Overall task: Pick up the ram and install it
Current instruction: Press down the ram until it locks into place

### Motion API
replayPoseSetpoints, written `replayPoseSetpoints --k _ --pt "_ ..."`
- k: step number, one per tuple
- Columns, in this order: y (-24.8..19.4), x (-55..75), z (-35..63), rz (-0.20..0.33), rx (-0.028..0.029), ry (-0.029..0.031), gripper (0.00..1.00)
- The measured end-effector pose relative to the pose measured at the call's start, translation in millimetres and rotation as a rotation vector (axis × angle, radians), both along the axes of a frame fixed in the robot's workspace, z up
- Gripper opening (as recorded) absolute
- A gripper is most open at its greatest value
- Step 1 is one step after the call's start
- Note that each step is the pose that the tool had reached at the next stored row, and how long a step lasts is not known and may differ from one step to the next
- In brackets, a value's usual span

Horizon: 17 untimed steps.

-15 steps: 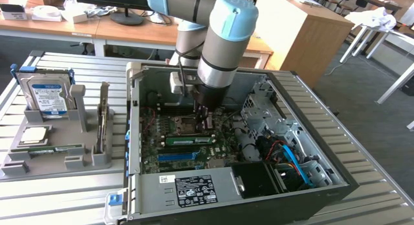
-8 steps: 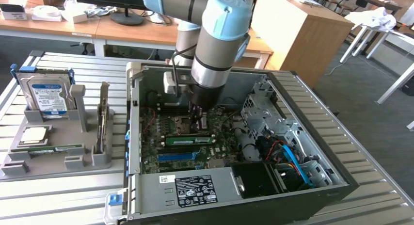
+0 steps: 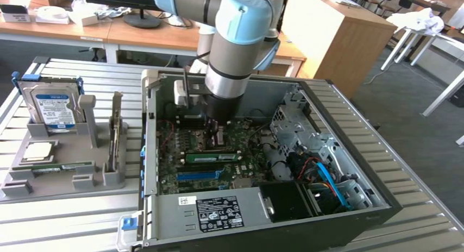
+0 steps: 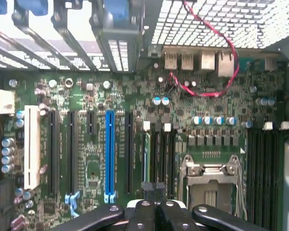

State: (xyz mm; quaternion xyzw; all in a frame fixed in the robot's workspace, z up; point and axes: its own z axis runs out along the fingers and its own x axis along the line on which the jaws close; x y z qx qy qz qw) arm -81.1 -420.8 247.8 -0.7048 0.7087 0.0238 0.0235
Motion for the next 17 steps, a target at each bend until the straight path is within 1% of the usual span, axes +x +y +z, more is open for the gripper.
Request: replayPoseSetpoints --k 6,12,17 --pt "0.1 -9.2 -0.5 0.0 0.0001 0.0 0.1" --pt "-0.1 -9.3 -0.8 0.0 0.0 0.0001 0.1" --pt "0.0 -9.3 -4.2 0.0 0.0 0.0 0.1"
